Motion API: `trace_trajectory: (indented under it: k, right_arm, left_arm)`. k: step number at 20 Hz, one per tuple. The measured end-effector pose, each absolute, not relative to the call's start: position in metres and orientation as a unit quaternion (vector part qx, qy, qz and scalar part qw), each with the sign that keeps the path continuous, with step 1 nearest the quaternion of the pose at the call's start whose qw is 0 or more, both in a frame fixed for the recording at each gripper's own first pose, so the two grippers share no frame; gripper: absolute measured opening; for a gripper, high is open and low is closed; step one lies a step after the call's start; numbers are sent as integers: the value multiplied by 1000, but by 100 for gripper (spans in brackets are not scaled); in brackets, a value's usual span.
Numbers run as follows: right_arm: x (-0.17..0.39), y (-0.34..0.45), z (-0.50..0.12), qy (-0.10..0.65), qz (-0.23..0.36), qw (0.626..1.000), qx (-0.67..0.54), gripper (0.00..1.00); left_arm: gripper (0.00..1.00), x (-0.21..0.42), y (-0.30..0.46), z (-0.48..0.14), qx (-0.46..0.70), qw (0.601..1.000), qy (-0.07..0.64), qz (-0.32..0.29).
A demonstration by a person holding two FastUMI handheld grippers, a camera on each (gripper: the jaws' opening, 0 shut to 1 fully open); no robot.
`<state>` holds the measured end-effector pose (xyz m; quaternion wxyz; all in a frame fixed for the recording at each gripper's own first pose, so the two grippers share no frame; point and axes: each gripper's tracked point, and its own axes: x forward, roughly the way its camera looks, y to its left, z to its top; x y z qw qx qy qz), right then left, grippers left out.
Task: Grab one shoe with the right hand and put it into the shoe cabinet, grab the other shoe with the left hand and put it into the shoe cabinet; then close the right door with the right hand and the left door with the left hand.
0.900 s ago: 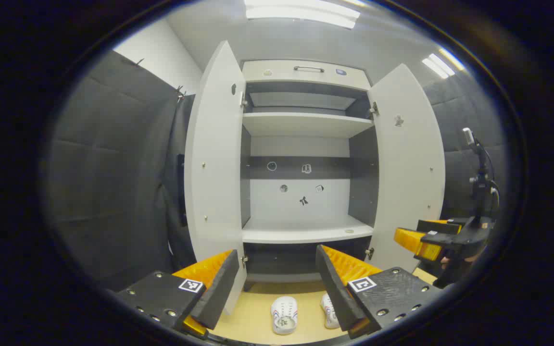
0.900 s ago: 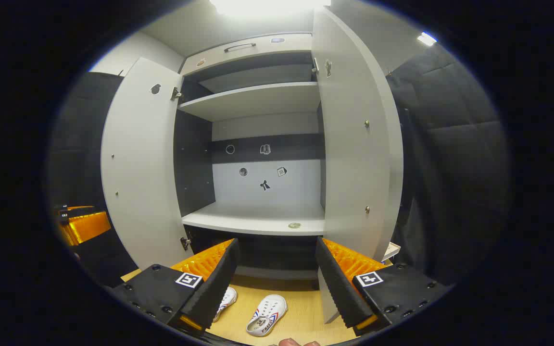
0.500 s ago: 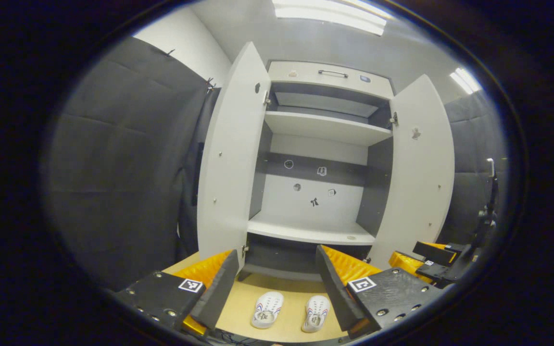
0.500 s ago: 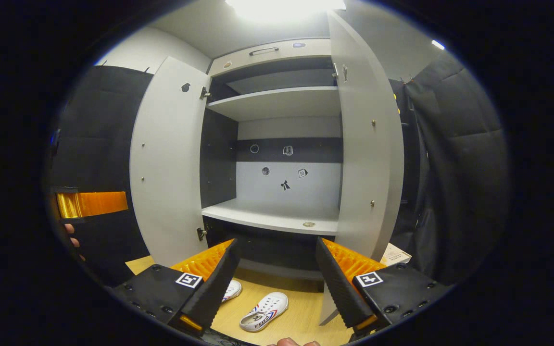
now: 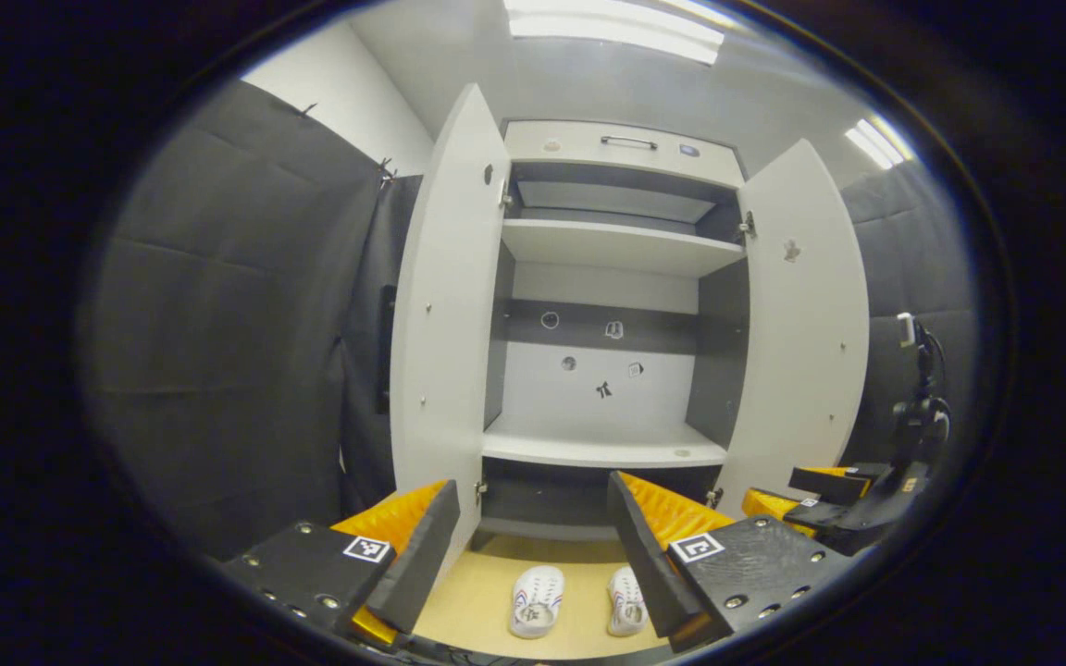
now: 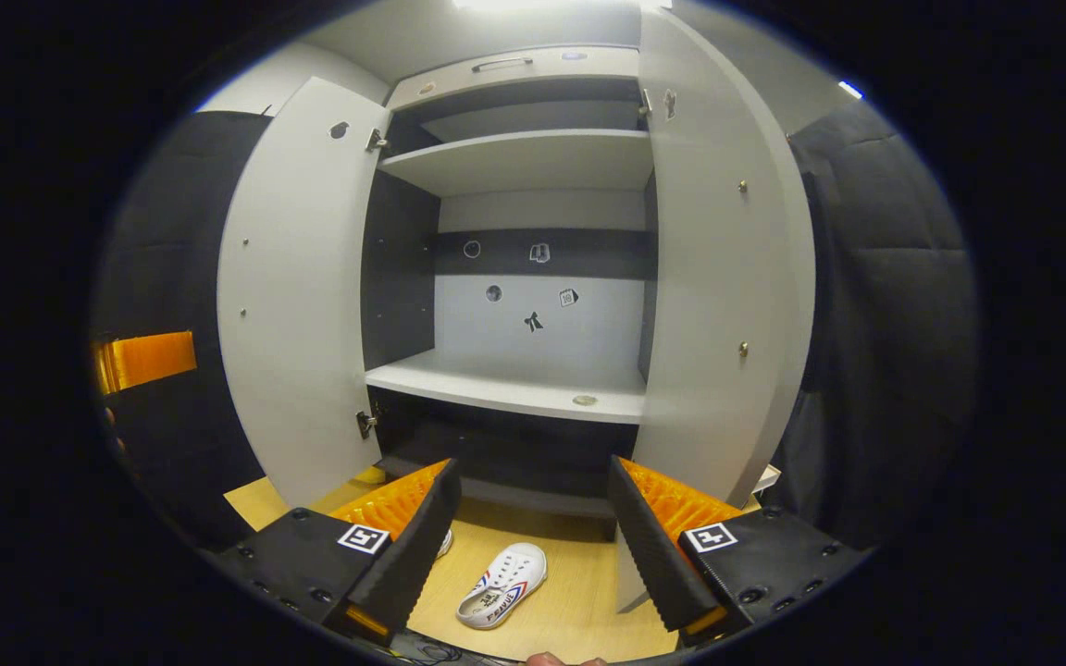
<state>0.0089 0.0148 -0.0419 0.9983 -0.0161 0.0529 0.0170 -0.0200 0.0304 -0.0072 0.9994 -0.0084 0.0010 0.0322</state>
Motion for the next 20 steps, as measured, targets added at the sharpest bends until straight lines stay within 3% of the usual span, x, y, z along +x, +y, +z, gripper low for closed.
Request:
trace_trajectory:
  k: [5, 10, 15, 20]
  right_arm:
    - [29, 15, -73, 112, -37, 993, 12, 100]
    - [41, 25, -113, 178, -69, 980, 46, 100]
    - [54, 55, -163, 242, -47, 966, 78, 98]
    - [84, 81, -218, 288, 1, 955, 69, 98]
  left_arm:
    - [92, -15, 64, -49, 13, 999, 41, 6]
    - [93, -10, 65, -87, 13, 995, 73, -60]
    - [93, 1, 60, -110, -10, 989, 102, -109]
    - [93, 25, 51, -131, -20, 985, 132, -107]
